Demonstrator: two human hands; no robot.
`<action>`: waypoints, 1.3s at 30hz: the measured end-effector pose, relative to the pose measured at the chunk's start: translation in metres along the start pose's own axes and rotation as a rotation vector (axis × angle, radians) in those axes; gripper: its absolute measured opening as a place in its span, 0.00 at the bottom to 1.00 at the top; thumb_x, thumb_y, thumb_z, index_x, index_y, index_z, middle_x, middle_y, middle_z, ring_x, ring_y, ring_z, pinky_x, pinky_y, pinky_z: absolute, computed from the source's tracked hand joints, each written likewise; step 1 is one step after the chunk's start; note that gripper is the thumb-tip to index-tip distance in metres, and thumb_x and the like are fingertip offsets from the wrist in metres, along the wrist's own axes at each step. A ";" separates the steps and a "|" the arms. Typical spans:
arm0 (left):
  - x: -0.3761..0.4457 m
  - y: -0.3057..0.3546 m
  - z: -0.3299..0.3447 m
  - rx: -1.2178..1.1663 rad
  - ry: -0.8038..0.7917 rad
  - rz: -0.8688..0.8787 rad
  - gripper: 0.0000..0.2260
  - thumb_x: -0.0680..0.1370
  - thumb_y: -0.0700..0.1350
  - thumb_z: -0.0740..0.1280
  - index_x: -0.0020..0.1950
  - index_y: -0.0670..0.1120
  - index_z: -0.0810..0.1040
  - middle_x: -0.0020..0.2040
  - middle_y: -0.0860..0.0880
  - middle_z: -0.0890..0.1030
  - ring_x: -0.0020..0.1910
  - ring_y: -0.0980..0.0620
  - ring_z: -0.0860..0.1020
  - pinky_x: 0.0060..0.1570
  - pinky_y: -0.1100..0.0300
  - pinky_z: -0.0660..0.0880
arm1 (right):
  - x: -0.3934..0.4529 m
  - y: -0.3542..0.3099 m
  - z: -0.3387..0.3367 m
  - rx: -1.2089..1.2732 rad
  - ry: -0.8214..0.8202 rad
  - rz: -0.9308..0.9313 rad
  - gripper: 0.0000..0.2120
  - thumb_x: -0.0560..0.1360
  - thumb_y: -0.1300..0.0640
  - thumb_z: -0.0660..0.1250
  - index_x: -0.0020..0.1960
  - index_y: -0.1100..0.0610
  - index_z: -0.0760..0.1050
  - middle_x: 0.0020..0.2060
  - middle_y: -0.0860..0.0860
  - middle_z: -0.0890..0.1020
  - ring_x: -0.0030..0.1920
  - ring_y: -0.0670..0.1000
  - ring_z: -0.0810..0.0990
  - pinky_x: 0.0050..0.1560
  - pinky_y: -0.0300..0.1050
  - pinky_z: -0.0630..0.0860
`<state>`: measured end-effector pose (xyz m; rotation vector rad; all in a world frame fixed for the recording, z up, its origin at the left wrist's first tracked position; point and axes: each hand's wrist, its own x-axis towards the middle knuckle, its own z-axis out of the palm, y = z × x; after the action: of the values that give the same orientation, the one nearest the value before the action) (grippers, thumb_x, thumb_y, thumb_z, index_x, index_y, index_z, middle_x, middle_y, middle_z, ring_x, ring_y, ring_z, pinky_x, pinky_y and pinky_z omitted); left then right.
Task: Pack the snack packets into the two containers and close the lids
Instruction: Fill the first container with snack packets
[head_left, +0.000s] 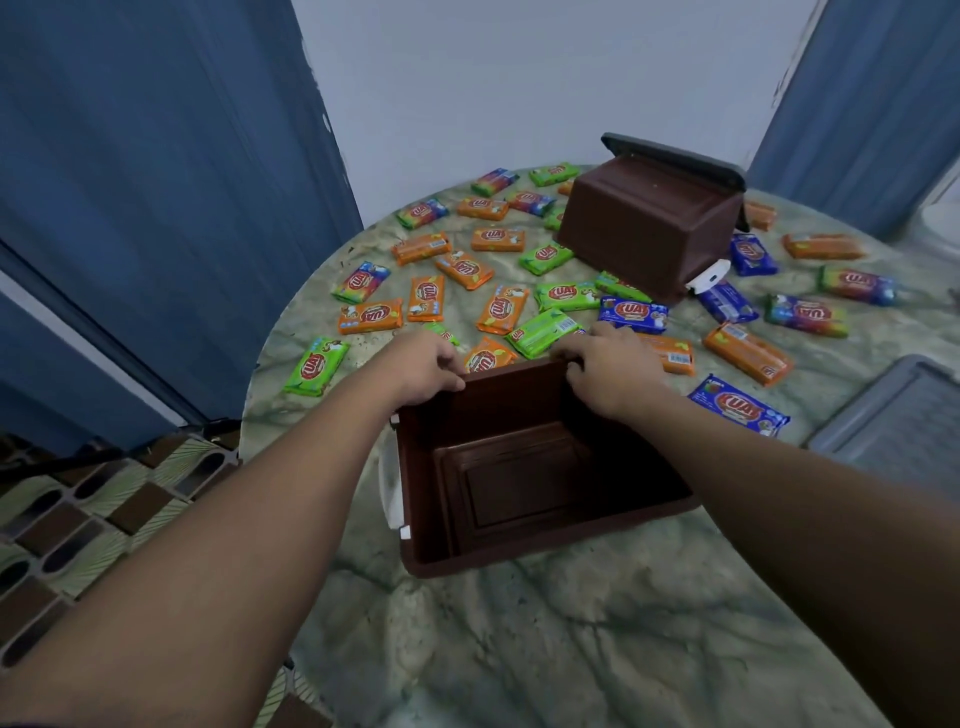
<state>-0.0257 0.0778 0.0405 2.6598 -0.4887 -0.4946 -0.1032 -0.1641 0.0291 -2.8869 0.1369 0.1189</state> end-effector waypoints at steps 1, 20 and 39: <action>-0.001 0.002 0.000 -0.001 -0.036 0.007 0.08 0.76 0.47 0.75 0.55 0.50 0.85 0.45 0.56 0.80 0.48 0.55 0.77 0.44 0.62 0.69 | -0.001 0.001 -0.002 -0.007 -0.010 0.001 0.15 0.80 0.52 0.62 0.65 0.41 0.76 0.63 0.52 0.74 0.66 0.58 0.71 0.65 0.57 0.70; 0.031 0.030 0.010 -0.157 0.056 -0.070 0.08 0.79 0.49 0.70 0.49 0.45 0.83 0.44 0.52 0.83 0.45 0.52 0.81 0.38 0.61 0.73 | 0.035 0.009 -0.003 0.239 -0.080 0.076 0.07 0.78 0.51 0.67 0.55 0.49 0.80 0.52 0.51 0.82 0.51 0.53 0.80 0.50 0.48 0.78; 0.110 0.010 0.057 0.215 -0.018 -0.231 0.13 0.72 0.40 0.73 0.56 0.43 0.76 0.57 0.42 0.80 0.57 0.40 0.80 0.46 0.54 0.76 | 0.090 0.044 0.015 0.220 -0.122 0.225 0.07 0.75 0.53 0.73 0.48 0.55 0.81 0.47 0.53 0.83 0.48 0.53 0.81 0.44 0.45 0.76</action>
<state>0.0449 0.0074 -0.0334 2.9402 -0.2517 -0.5617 -0.0197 -0.2105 -0.0047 -2.6281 0.4243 0.3009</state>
